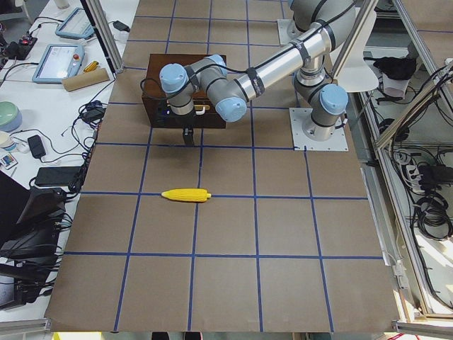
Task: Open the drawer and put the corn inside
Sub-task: 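Move the left gripper down beside the cabinet to the white drawer handle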
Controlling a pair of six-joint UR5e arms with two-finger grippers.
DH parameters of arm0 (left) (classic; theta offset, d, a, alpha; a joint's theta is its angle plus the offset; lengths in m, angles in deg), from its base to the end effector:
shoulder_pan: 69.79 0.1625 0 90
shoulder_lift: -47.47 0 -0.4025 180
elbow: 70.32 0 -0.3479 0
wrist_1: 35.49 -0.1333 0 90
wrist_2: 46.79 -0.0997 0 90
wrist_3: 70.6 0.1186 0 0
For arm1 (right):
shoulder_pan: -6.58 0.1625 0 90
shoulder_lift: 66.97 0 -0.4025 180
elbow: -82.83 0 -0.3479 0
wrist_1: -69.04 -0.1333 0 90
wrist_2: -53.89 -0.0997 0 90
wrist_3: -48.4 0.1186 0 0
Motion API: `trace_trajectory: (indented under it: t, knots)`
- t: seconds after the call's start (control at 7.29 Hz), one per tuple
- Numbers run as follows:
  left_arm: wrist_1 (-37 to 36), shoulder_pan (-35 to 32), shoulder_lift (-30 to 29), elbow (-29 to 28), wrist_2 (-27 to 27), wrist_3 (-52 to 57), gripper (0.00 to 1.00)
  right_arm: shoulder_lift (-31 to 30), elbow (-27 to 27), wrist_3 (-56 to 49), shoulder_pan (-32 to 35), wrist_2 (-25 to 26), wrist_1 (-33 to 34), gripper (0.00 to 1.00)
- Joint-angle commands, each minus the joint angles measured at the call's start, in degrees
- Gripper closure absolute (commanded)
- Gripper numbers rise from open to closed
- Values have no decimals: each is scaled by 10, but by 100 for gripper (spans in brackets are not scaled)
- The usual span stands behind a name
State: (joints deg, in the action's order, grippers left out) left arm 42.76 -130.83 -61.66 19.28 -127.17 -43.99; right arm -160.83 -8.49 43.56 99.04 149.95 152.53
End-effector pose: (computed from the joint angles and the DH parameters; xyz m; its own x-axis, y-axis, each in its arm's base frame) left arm 0.1305 -0.5520 0.3029 -0.9778 -0.0537 0.2027 -0.0477 0.9983 0.0344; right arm 0.1383 -0.4062 0.4549 -0.9860 -0.1339 0.0991 -0.1265 0.9889 0.0779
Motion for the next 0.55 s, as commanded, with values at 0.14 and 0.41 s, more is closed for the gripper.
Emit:
trace_trajectory:
  t: [0.14, 0.41]
  knots:
    - [6, -26, -5, 9, 66, 1, 0, 1, 0, 0, 0, 0, 0, 0]
    - [5, -30, -12, 9, 65, 2, 0, 1, 0, 0, 0, 0, 0, 0]
